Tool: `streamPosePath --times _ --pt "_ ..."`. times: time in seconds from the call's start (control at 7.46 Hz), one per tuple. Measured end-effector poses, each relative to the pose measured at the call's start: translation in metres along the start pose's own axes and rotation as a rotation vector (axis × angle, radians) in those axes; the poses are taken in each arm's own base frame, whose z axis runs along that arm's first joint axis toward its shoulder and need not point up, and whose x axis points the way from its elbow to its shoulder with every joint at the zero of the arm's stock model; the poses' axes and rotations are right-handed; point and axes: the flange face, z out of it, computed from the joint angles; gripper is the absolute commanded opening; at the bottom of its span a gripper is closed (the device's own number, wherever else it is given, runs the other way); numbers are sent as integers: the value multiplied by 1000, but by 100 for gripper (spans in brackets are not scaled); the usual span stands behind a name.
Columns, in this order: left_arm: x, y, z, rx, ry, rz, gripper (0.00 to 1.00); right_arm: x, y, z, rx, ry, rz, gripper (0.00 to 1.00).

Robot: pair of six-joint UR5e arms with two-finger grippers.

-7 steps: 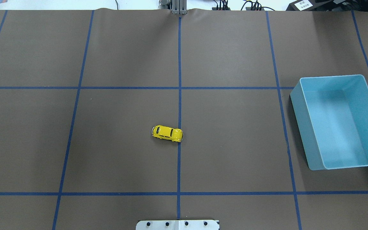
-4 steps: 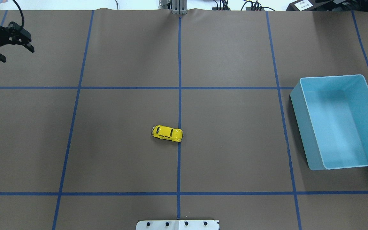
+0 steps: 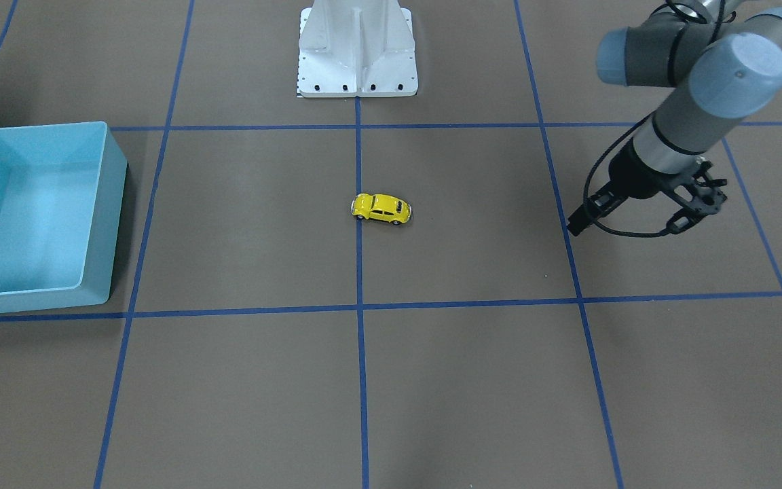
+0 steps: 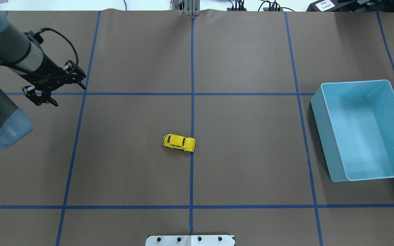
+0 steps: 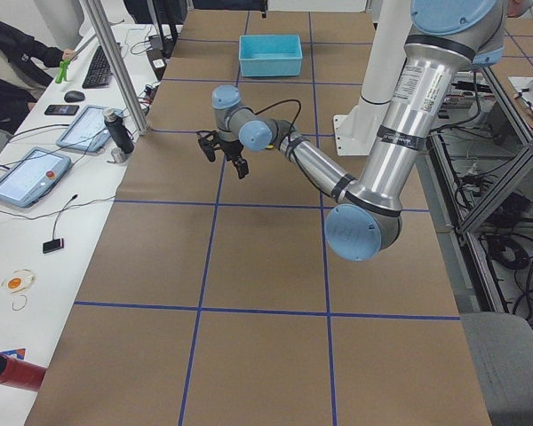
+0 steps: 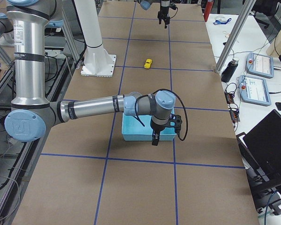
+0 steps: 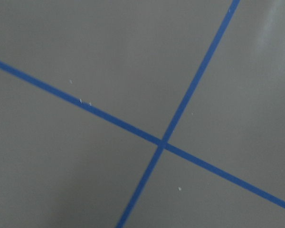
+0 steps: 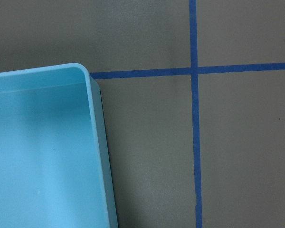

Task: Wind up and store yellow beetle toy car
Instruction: 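Move the left gripper in toward the yellow beetle toy car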

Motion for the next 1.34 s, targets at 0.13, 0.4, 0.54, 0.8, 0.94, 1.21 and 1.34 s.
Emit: streamPosePath --times 0.13,0.4,0.54,0.8,0.94,1.21,1.34 --pt "17 31 8 3 -12 -69 100 0 3 0 -3 -6 8 100" --pt "36 72 13 -1 -17 -152 99 2 11 1 -10 -22 15 100" --pt "38 78 14 -7 -4 -150 100 1 16 0 -10 -30 14 100" --pt "32 77 20 -11 50 -111 100 -1 23 -3 -10 -36 14 100" --pt "25 75 29 14 61 -102 100 -1 26 -3 -11 -36 14 100" --pt "22 94 57 93 57 -168 100 -2 28 -4 -9 -38 12 100" --pt "24 104 65 112 60 -234 100 -2 28 -5 -9 -39 11 100"
